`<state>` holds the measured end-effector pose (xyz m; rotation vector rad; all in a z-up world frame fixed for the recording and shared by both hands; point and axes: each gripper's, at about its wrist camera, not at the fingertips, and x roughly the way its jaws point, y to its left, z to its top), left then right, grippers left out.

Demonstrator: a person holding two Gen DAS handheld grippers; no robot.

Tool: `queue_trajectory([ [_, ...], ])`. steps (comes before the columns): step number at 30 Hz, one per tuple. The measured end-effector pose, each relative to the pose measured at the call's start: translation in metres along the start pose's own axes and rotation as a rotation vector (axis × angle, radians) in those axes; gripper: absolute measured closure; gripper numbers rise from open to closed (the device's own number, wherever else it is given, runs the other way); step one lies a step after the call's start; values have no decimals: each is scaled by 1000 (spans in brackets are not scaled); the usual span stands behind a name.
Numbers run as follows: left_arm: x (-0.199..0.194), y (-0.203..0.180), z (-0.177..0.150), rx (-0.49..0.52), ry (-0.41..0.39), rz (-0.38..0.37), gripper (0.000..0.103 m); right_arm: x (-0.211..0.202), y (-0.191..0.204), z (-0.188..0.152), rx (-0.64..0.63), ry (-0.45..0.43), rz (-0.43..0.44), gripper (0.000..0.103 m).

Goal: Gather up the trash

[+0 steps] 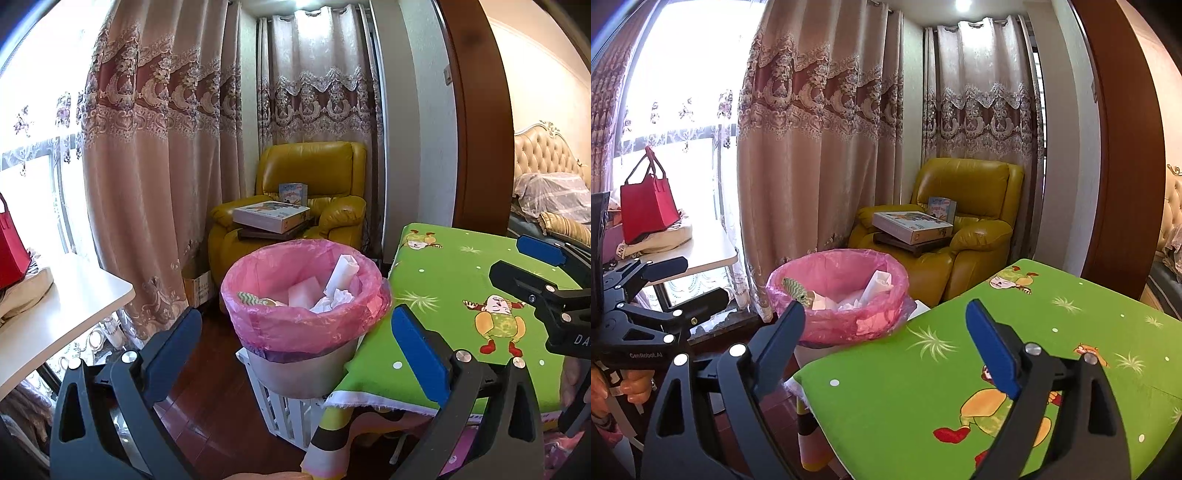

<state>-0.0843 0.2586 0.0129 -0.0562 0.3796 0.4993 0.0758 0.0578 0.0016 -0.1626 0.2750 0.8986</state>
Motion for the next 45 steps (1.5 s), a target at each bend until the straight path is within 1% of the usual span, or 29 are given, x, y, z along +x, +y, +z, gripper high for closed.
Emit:
queue_trajectory([
  [45,1,5,0,-1,7,-6,7,7,4,-4,13,27,14,15],
])
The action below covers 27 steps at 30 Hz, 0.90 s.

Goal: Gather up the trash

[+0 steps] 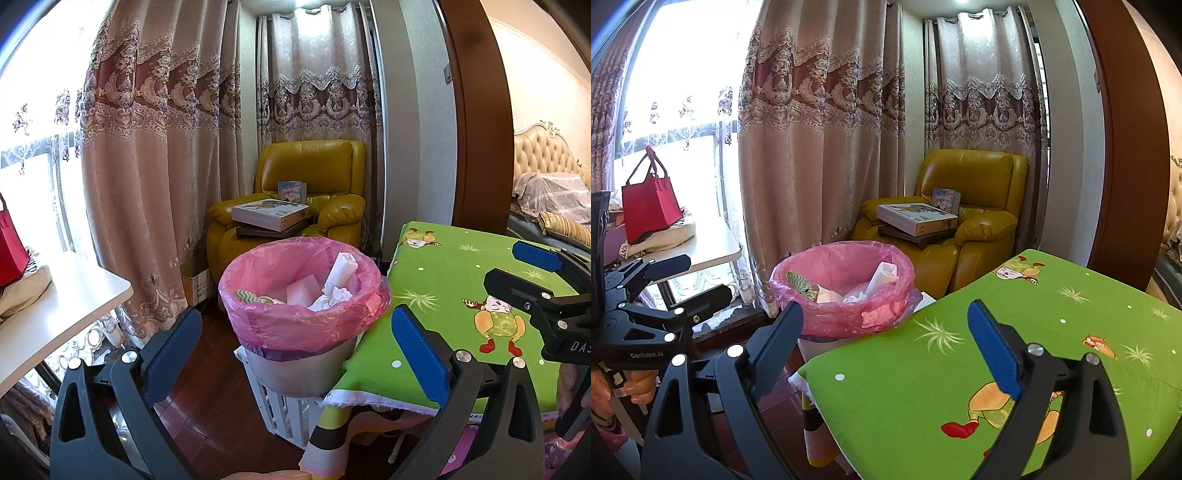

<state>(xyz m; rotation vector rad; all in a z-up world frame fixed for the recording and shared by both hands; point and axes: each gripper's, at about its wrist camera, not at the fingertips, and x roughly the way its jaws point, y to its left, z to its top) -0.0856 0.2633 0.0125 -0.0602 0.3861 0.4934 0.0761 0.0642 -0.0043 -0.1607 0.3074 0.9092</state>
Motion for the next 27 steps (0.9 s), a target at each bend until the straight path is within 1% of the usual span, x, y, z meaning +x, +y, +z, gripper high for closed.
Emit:
queue_trajectory([
  [27,2,1,-2,-3,8,3,7,1,1,-1,1,4,5,15],
])
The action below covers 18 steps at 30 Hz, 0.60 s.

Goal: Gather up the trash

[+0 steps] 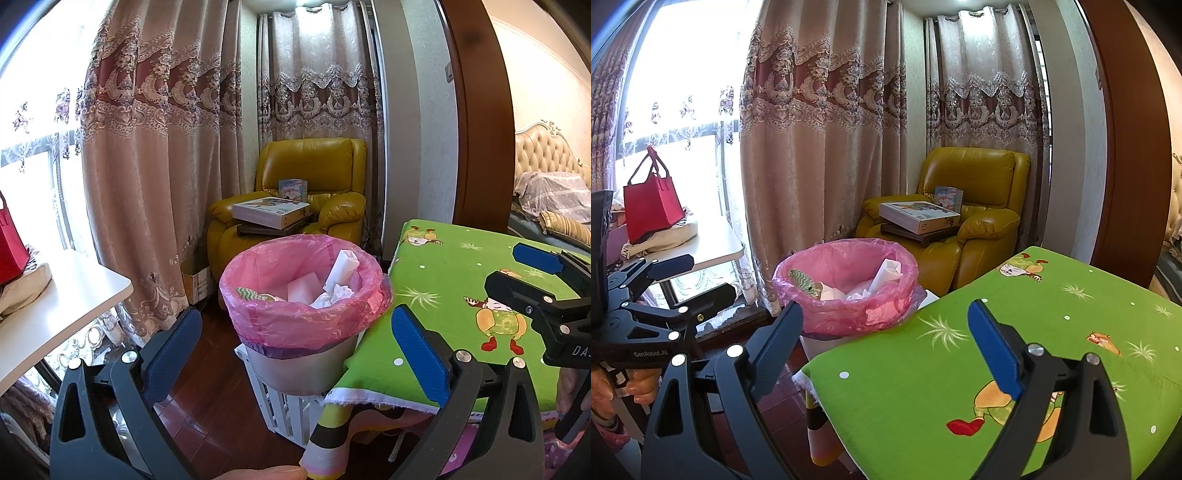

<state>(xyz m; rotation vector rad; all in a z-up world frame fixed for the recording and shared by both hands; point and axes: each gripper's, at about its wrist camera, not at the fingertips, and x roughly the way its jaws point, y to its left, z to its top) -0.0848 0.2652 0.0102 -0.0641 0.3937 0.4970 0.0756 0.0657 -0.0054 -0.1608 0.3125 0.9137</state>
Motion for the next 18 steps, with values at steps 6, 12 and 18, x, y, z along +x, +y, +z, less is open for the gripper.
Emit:
queue_trajectory([
  [6,0,0,0,-1,0,0,7,1,1,0,1,0,0,15],
  [12,0,-1,-1,2,0,-1,7,1,0,0,1,1,1,15],
  [18,0,-1,-1,2,0,-1,7,1,1,0,3,1,0,15],
])
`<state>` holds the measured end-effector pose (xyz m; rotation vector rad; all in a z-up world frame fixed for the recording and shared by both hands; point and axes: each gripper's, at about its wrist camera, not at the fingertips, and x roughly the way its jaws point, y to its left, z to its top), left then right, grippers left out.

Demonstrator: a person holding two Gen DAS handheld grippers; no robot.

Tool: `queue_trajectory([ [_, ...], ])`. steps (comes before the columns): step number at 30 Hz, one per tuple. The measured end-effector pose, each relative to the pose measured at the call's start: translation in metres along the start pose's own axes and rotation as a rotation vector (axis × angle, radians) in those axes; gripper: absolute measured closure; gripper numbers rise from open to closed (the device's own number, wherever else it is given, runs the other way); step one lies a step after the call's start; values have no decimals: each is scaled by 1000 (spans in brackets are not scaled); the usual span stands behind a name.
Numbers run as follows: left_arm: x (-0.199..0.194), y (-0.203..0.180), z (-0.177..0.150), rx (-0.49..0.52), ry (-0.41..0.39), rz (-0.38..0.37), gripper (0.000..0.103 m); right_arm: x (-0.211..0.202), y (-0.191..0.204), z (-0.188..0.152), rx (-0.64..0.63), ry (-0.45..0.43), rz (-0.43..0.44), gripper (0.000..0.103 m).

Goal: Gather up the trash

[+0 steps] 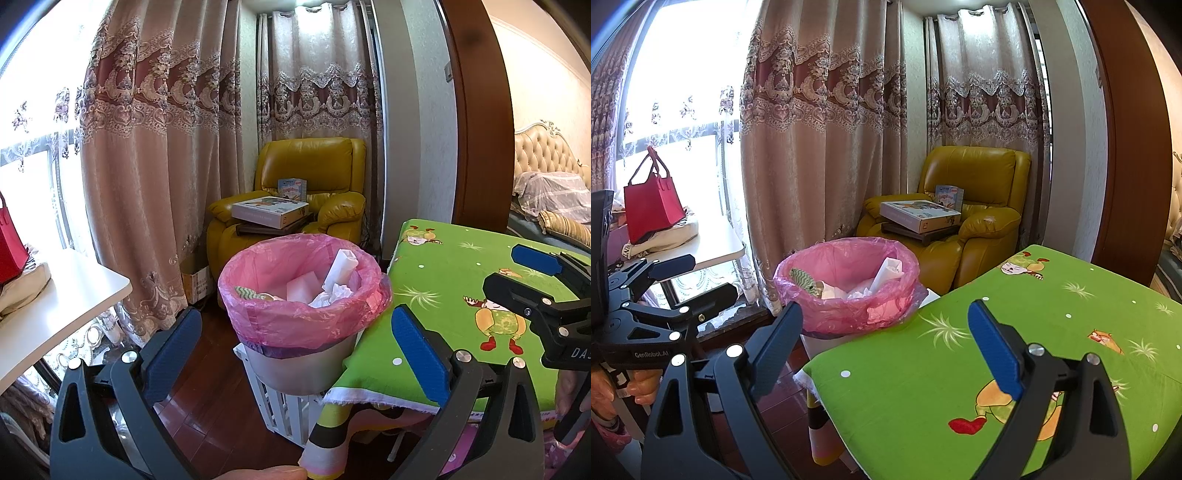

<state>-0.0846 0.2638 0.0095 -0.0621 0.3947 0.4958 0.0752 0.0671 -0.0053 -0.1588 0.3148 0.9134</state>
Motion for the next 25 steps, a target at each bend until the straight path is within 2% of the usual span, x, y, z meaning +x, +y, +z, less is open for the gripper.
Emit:
queue_trajectory([
  [14,5,0,-1,-6,11,-3,7,-1,7,-4,-2,3,3,15],
  [20,6,-5,0,22,3,58,7,-5,10,-6,4,0,0,14],
  [23,11,-8,4,8,36,28,7,-10,4,-4,11,-1,-14,14],
  [25,15,-15,8,6,56,17,7,-19,-9,0,20,1,-59,14],
])
